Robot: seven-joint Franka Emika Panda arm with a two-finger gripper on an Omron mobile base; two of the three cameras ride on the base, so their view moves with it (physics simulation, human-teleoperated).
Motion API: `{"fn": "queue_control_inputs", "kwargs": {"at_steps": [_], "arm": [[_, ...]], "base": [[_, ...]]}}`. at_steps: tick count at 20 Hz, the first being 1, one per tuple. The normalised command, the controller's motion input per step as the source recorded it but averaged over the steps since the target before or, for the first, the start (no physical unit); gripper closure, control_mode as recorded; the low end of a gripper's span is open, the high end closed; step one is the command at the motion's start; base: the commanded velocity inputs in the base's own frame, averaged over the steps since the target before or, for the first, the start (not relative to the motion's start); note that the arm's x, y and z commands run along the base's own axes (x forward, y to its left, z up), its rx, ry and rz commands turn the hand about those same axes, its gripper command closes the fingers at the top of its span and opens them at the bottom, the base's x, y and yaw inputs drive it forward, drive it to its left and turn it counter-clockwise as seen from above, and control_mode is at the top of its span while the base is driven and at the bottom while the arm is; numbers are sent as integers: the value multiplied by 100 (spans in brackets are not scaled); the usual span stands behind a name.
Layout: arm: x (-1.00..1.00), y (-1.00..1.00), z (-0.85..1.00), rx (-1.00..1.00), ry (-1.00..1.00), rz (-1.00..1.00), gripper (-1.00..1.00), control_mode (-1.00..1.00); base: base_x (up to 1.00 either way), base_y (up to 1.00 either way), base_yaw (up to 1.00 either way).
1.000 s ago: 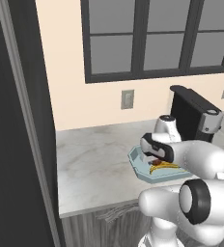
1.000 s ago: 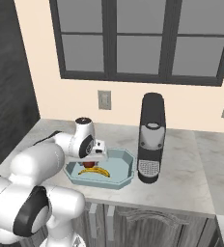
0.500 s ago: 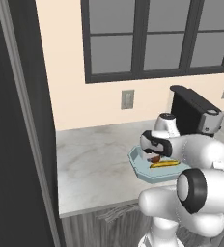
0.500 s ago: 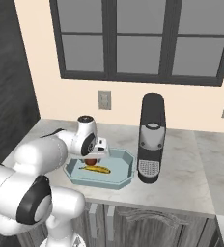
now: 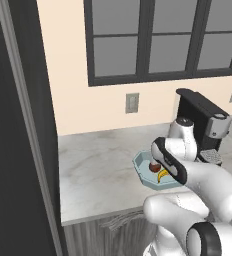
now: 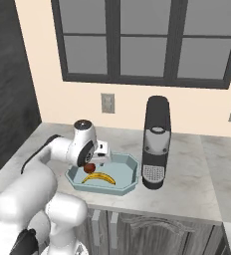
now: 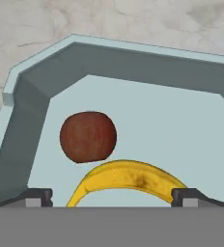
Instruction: Pick the apple and banana from the fridge and place them inside the tupperware on the counter.
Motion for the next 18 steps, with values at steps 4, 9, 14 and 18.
{"fn": "queue_control_inputs", "kwargs": {"at_steps": [4,9,14,18], "arm": [[-46,0,63,-9,-30,-1,-100,-100],[-57,0,54,-2,-15,0,-100,-100],[-58,5,66,0,0,0,-100,-100],[-50,6,86,0,0,0,-100,-100]], "base": [[0,0,0],[0,0,0],[0,0,0],[0,0,0]]}}
